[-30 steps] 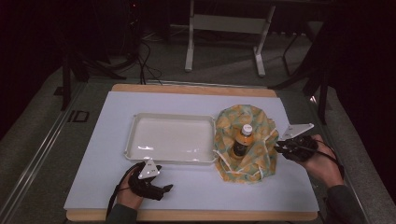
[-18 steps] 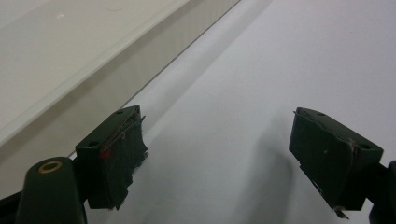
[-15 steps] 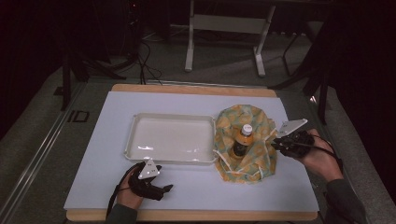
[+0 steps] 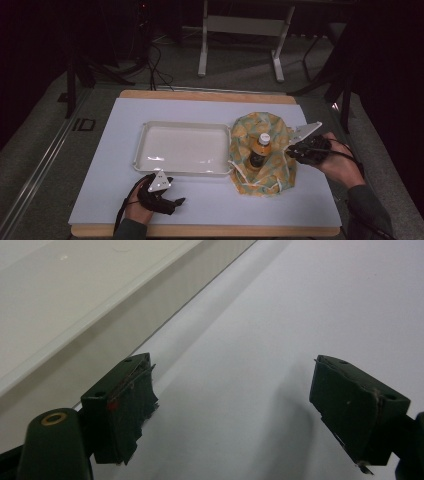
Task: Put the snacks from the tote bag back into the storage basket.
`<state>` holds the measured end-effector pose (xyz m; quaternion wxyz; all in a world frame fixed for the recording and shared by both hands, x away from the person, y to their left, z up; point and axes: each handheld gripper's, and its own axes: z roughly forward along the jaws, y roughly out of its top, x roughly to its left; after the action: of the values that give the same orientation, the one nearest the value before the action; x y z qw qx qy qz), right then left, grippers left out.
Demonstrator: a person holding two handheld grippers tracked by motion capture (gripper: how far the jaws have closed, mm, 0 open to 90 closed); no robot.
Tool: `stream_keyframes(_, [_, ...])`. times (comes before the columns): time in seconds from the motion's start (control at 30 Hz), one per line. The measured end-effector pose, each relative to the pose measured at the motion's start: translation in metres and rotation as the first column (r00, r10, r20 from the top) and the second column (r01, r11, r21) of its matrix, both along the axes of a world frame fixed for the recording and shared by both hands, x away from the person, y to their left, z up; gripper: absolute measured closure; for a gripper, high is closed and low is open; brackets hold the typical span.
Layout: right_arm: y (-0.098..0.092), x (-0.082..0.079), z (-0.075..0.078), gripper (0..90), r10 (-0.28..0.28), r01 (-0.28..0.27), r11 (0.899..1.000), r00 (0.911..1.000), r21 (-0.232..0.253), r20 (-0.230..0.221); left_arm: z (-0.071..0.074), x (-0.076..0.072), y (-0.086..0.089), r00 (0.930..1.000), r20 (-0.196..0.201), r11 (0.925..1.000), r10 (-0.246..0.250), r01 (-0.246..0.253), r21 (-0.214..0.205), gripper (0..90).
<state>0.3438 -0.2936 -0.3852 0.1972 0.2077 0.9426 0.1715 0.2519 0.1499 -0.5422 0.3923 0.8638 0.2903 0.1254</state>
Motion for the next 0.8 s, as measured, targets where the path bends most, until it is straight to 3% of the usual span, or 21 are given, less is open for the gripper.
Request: stream_keyframes(0.8, [0.026, 0.012, 0.012, 70.6, 0.04, -0.04, 0.999, 0.9991, 0.001, -0.011, 0.0, 0.0, 0.0, 1.0, -0.003, 1.0, -0.002, 0.002, -0.004, 18.0])
